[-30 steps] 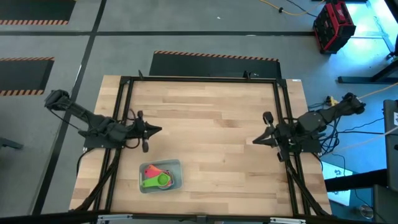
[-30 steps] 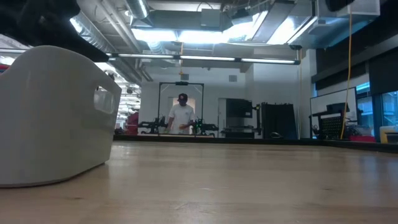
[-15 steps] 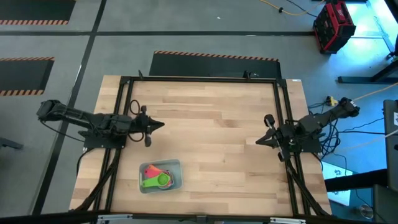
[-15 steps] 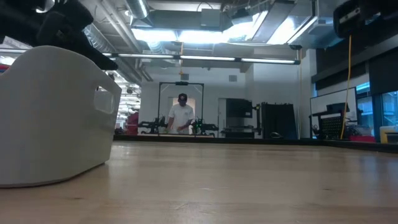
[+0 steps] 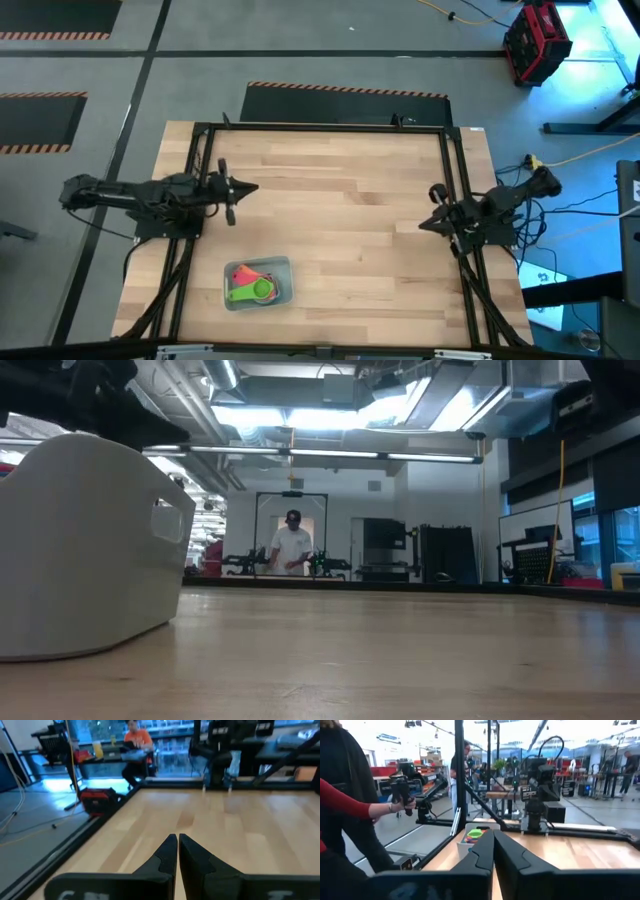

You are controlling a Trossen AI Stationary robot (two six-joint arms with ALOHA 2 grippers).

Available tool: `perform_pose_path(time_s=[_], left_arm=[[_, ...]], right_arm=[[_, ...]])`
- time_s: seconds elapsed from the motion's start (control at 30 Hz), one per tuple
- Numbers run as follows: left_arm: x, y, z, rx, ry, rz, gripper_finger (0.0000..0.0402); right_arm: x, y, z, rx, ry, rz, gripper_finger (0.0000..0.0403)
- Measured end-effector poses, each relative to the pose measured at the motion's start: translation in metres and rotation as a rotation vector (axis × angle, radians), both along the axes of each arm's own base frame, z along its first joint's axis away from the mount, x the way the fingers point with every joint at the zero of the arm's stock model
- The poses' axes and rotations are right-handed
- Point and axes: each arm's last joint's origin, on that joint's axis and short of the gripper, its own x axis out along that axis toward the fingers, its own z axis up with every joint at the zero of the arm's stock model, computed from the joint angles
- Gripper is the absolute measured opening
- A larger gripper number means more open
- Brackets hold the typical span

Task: Nest measuring cups in basket
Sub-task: Return to Home Position

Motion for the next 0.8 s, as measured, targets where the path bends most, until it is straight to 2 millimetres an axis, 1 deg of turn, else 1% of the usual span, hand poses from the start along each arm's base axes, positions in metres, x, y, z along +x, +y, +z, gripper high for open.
perform_pose_path(time_s=[0.1, 0.2, 0.27, 0.37, 0.5, 0.53, 0.6, 0.8], left_arm=[[-0.005, 0.001, 0.002, -0.001, -0.027, -0.011, 0.0011], [-0.008, 0.001, 0.000, 0.005, -0.051, -0.030, 0.0011], [-0.010, 0.001, -0.009, 0.002, -0.056, -0.031, 0.0007], [-0.011, 0.001, -0.023, -0.010, -0.110, -0.030, 0.0001], [-0.013, 0.001, -0.037, -0.008, -0.201, -0.028, 0.0003], [-0.014, 0.001, -0.039, -0.006, -0.199, -0.028, 0.0002], [-0.015, 0.001, -0.037, -0.002, -0.212, -0.028, 0.0001], [-0.018, 0.002, -0.034, 0.041, -0.241, -0.019, 0.0001]], right_arm=[[0.001, 0.000, -0.004, -0.037, 0.008, -0.004, 0.0005], [0.001, 0.000, -0.005, -0.044, 0.014, -0.003, 0.0011], [0.002, 0.001, -0.008, -0.058, 0.015, -0.004, 0.0017], [0.004, 0.002, -0.016, -0.083, 0.020, -0.021, 0.0020], [0.008, 0.001, -0.025, -0.105, -0.012, -0.099, 0.0008], [0.009, 0.001, -0.028, -0.115, -0.024, -0.122, 0.0006], [0.010, 0.000, -0.033, -0.137, -0.032, -0.159, 0.0005], [0.012, -0.005, -0.033, -0.190, -0.036, -0.233, 0.0014]])
